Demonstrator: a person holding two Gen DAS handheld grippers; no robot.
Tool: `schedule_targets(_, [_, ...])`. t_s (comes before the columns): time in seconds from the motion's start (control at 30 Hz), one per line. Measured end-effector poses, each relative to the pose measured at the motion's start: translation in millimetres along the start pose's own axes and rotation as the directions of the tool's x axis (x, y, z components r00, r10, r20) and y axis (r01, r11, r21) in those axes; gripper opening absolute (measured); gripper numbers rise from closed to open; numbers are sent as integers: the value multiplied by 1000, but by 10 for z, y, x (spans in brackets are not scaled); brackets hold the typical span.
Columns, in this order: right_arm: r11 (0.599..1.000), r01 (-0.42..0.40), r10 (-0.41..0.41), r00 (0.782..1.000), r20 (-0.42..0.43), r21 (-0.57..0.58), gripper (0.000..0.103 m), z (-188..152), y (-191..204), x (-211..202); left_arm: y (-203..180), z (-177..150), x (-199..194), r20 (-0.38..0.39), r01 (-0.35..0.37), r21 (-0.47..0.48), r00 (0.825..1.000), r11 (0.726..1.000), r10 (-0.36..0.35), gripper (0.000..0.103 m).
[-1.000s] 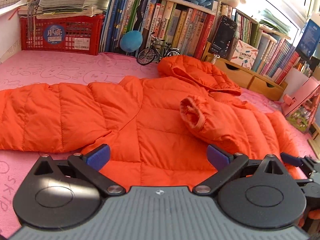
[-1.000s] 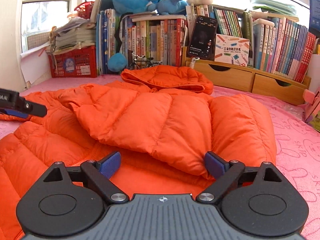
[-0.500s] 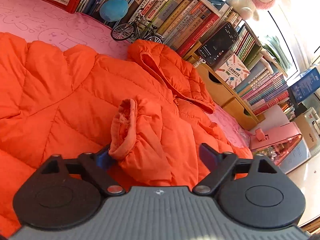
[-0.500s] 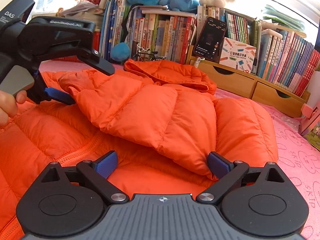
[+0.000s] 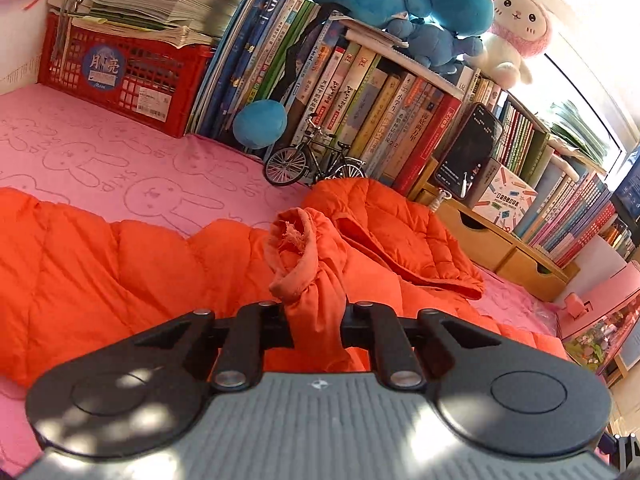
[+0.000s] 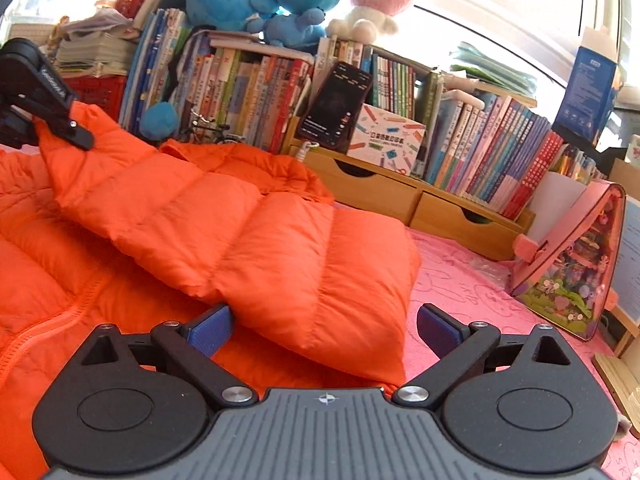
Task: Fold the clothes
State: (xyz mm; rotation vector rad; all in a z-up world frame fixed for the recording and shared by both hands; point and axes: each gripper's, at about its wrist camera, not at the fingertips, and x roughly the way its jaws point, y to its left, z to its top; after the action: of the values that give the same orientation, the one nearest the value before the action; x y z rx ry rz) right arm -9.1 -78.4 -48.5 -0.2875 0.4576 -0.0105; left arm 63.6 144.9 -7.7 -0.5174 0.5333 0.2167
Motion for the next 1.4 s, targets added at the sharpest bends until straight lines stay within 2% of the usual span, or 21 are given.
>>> schedule_targets(0.17, [998, -8, 11, 998, -57, 58, 99, -9, -118, 164, 126, -82, 139, -42, -43, 35, 998, 998, 44, 19])
schedule_targets(0.27, [999, -8, 10, 997, -72, 35, 99, -28, -70, 196, 144, -101, 150, -15, -82, 82, 996, 993, 84, 21])
schedule_targets(0.37, [996, -76, 78, 996, -39, 56, 99, 29, -90, 91, 137, -118, 167, -2, -95, 130, 995, 987, 96, 21])
schedule_targets(0.43, [981, -165, 166, 986, 7, 102, 99, 97, -139, -8, 123, -169, 194, 5, -108, 166, 994, 980, 108, 25])
schedule_targets(0.5, [933, -315, 304, 949, 89, 176, 99, 205, -229, -129, 123, -241, 239, 5, -120, 177, 993, 977, 121, 27])
schedule_targets(0.57, [858, -452, 421, 891, 170, 245, 99, 308, -314, -188, 121, -292, 272, 5, -127, 182, 992, 975, 128, 29])
schedule_targets(0.6, [815, -506, 463, 862, 207, 282, 100, 374, -354, -193, 117, -297, 276, 5, -129, 186, 991, 974, 131, 30])
schedule_targets(0.63, [788, -531, 480, 847, 230, 312, 102, 438, -373, -180, 116, -299, 279, 4, -130, 189, 991, 973, 131, 30])
schedule_targets(0.67, [793, -511, 460, 859, 224, 331, 103, 507, -354, -140, 120, -298, 280, 2, -128, 188, 992, 974, 130, 30])
schedule_targets(0.8, [894, -313, 293, 950, 111, 319, 103, 696, -124, 159, 157, -293, 274, -5, -107, 173, 994, 979, 110, 34])
schedule_targets(0.83, [915, -257, 245, 966, 78, 310, 103, 734, -58, 251, 166, -293, 273, -5, -103, 170, 994, 980, 106, 34])
schedule_targets(0.87, [923, -226, 220, 974, 53, 312, 102, 750, -1, 340, 171, -294, 271, -6, -100, 168, 995, 981, 102, 35])
schedule_targets(0.97, [912, -214, 223, 975, 14, 350, 102, 740, 156, 564, 169, -297, 272, -6, -95, 168, 995, 981, 97, 37])
schedule_targets(1.03, [916, -223, 229, 973, 22, 334, 102, 769, 322, 614, 161, -298, 277, -7, -96, 170, 995, 981, 99, 38])
schedule_targets(1.13, [947, -227, 228, 973, 20, 228, 102, 822, 658, 678, 146, -300, 286, -6, -107, 178, 994, 978, 110, 39])
schedule_targets(1.23, [970, -223, 227, 973, -33, 99, 102, 801, 975, 785, 152, -300, 285, -4, -118, 175, 993, 977, 120, 40])
schedule_targets(1.33, [969, -226, 234, 969, -75, 96, 103, 716, 991, 873, 191, -294, 277, -5, -106, 154, 994, 982, 108, 41])
schedule_targets(1.4, [963, -225, 239, 967, -84, 151, 103, 687, 833, 893, 200, -290, 276, -6, -96, 148, 995, 984, 98, 43])
